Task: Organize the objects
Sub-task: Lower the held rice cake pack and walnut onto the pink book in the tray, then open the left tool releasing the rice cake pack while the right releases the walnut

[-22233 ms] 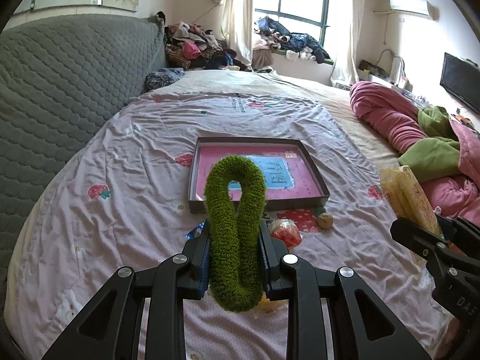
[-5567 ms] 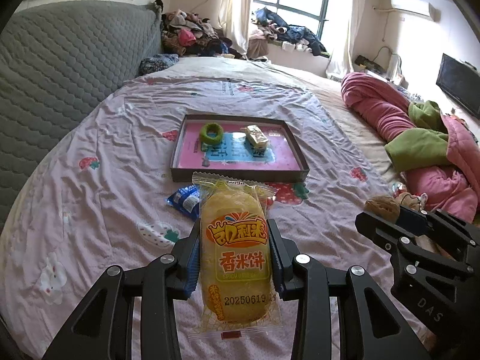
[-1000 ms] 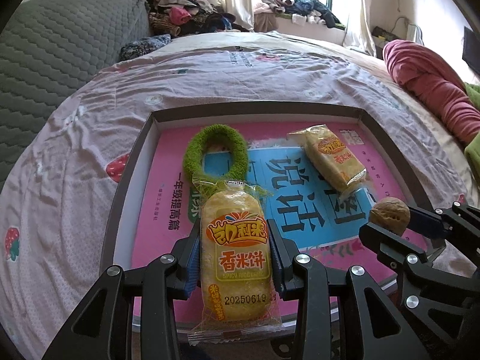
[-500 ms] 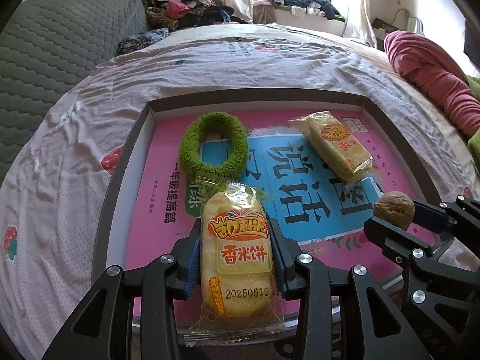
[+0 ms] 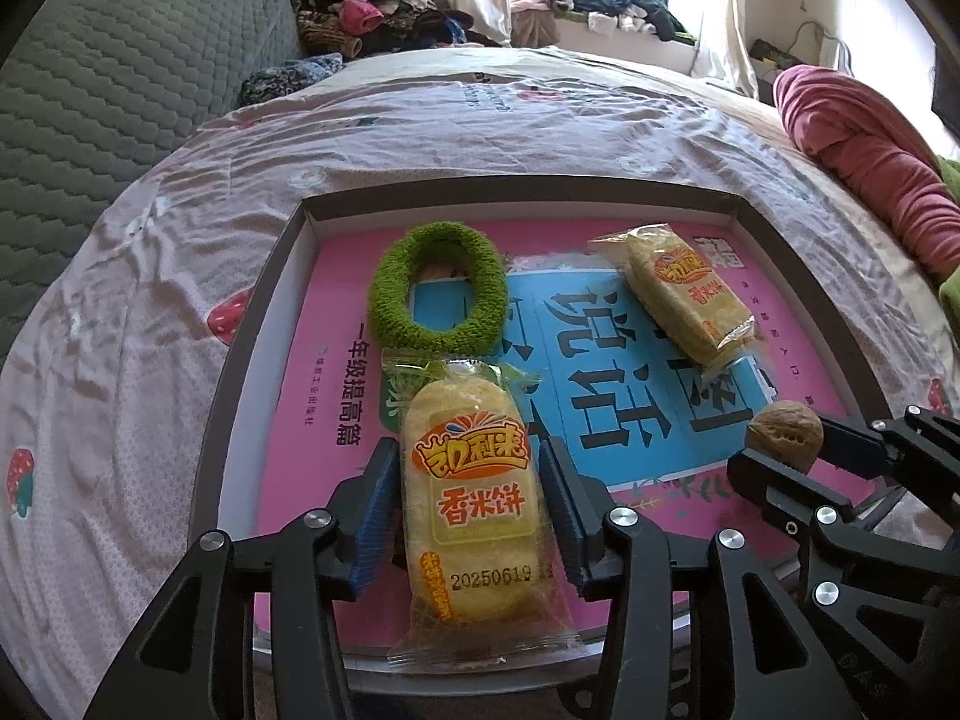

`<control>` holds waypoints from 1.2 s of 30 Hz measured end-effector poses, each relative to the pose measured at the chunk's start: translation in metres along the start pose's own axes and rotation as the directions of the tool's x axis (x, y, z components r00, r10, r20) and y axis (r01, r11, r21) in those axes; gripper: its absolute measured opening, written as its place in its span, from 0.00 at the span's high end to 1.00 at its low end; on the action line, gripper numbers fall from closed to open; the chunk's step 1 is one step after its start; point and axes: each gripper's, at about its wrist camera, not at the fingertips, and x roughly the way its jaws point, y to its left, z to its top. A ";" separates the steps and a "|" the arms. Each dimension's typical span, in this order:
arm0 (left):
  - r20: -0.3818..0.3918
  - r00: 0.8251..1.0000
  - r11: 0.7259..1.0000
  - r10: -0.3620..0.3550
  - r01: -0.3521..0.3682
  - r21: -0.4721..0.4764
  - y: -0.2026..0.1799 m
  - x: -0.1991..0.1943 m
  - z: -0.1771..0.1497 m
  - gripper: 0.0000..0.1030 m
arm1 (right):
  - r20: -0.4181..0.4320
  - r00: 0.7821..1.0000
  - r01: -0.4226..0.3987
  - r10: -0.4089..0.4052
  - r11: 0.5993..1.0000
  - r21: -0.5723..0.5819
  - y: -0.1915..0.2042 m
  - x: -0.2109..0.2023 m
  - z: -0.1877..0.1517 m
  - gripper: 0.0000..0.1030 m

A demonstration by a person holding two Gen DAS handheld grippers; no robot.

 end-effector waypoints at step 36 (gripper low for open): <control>-0.049 0.999 1.000 0.011 -0.012 -0.023 0.007 -0.002 0.000 0.25 | -0.009 1.000 -0.002 0.002 0.999 0.034 -0.007 -0.006 0.000 0.54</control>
